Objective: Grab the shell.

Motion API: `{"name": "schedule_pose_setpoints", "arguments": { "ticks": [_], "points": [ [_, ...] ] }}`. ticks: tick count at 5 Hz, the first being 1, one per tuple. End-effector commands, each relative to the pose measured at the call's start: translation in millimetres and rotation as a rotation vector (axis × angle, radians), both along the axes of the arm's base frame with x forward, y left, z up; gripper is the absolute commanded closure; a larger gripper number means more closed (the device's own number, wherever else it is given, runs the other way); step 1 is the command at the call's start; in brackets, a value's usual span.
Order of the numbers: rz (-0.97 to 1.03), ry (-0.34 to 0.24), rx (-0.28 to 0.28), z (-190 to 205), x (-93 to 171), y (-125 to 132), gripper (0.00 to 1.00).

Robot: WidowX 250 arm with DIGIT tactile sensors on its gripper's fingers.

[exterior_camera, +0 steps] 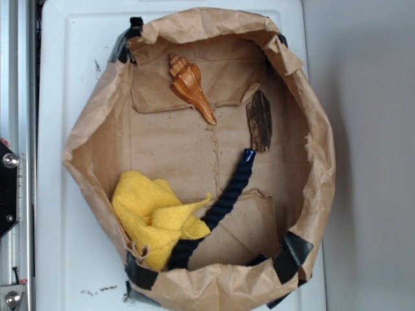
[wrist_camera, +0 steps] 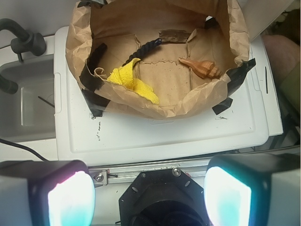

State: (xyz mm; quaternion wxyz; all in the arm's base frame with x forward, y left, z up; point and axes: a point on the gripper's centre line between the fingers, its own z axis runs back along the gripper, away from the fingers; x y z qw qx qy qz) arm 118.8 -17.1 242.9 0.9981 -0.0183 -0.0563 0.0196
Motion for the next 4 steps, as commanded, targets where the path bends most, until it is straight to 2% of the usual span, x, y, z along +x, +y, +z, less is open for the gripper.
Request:
{"name": "schedule_pose_setpoints", "arguments": {
  "ticks": [1, 2, 3, 4],
  "points": [
    [0.000, 0.000, 0.000, 0, 0, 0, 0.00],
    [0.110, -0.009, -0.004, -2, 42, 10, 0.00],
    [0.222, -0.017, 0.004, -12, 70, 25, 0.00],
    [0.257, -0.057, 0.014, -27, 91, 41, 0.00]
  ]
}}
